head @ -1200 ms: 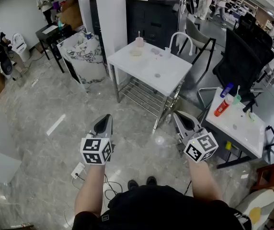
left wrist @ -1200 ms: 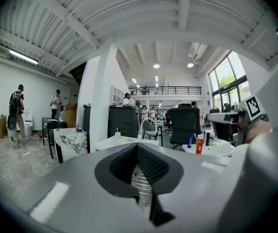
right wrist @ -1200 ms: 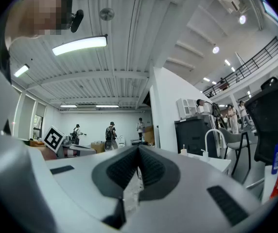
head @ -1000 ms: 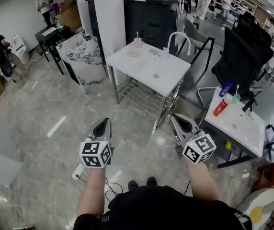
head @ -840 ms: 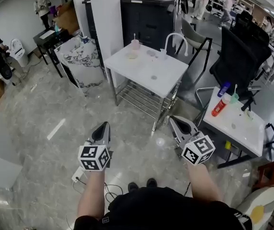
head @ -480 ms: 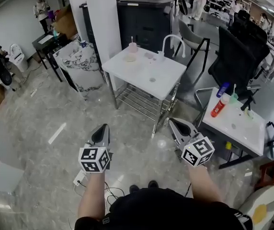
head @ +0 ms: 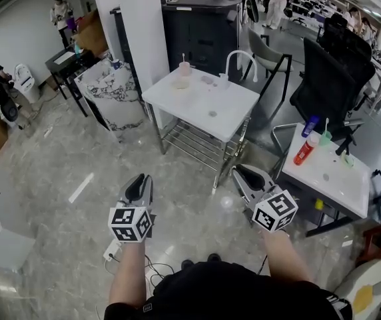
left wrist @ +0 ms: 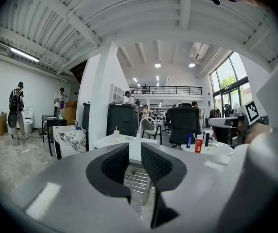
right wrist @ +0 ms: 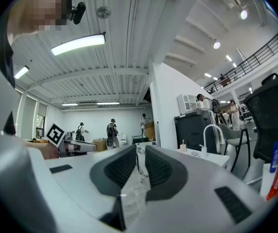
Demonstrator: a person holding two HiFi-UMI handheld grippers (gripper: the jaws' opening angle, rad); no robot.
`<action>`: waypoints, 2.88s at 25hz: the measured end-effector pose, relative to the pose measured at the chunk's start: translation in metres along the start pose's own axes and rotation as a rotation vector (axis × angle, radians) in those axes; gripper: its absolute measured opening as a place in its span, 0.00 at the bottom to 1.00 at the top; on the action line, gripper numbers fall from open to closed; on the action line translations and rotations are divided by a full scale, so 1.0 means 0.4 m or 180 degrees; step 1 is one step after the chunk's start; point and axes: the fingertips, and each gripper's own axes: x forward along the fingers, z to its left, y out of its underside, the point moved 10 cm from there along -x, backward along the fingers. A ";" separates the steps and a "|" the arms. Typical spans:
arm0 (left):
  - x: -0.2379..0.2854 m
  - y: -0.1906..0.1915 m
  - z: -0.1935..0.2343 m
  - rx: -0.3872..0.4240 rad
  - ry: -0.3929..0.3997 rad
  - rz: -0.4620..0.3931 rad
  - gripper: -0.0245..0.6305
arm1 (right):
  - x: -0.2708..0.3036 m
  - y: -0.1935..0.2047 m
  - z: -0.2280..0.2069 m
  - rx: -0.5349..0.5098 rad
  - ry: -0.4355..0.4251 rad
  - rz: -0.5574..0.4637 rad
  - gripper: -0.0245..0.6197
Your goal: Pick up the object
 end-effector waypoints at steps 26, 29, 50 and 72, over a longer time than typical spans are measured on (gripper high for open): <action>0.040 -0.006 -0.062 -0.0050 -0.0129 0.0057 0.36 | -0.028 0.006 -0.098 0.0196 -0.0112 -0.0009 0.46; 0.046 0.008 -0.084 -0.0096 -0.0164 0.0036 0.36 | -0.045 0.021 -0.113 0.0187 -0.0142 0.0034 0.46; 0.392 0.014 0.165 -0.0110 -0.0001 0.0238 0.36 | 0.330 0.075 -0.282 0.0270 -0.0116 0.0269 0.46; 0.625 -0.032 0.656 -0.0244 0.0021 0.0368 0.36 | 0.945 0.087 -0.278 0.0269 -0.0313 0.0530 0.46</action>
